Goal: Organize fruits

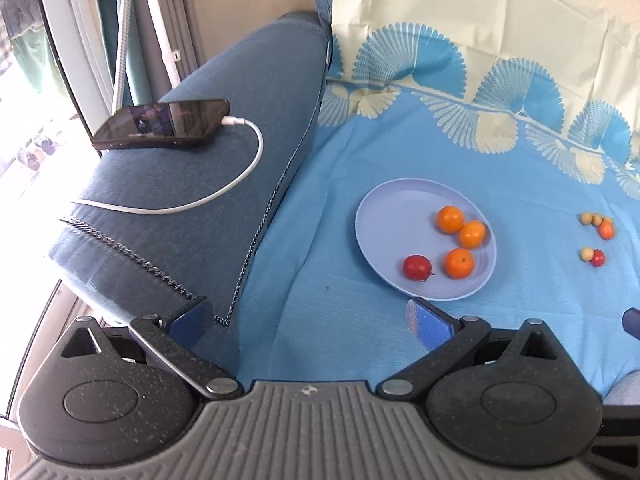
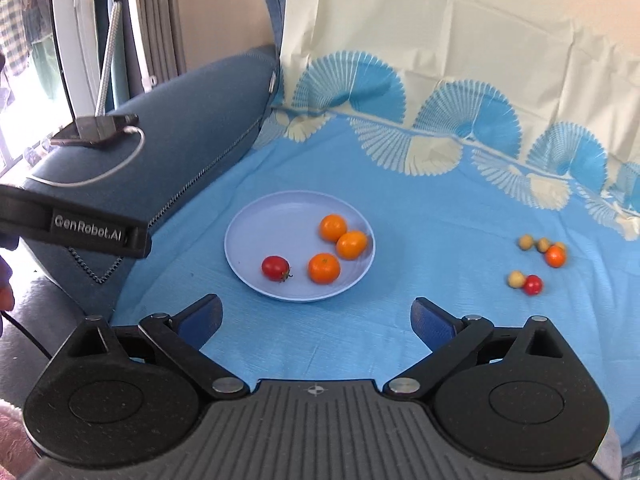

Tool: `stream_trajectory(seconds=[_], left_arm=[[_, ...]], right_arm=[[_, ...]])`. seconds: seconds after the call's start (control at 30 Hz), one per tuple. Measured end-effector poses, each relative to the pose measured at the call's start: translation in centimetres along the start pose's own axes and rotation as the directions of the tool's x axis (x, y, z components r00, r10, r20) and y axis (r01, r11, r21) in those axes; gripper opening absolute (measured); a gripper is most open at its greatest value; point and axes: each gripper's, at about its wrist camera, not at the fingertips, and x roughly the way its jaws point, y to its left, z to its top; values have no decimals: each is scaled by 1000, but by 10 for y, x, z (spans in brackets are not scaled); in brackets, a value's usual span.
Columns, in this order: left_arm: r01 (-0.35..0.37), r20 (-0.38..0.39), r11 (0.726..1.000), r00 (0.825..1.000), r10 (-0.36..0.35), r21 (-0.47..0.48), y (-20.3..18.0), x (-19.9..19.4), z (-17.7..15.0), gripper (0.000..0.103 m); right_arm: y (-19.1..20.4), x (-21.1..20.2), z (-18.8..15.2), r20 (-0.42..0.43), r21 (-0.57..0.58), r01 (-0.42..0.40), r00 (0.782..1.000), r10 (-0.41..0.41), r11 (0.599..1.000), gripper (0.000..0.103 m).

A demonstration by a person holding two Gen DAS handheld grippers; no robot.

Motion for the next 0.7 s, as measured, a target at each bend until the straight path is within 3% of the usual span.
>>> stream_trajectory(seconds=[0.3, 0.7], left_arm=[[13, 78, 1000, 997, -14, 11, -4, -40, -11, 103], [12, 107, 1000, 994, -14, 19, -4, -59, -17, 103]], right_arm=[[-1, -47, -9, 103, 4, 16, 995, -16, 1000, 102], [-2, -65, -13, 134, 16, 16, 991, -18, 1000, 102]])
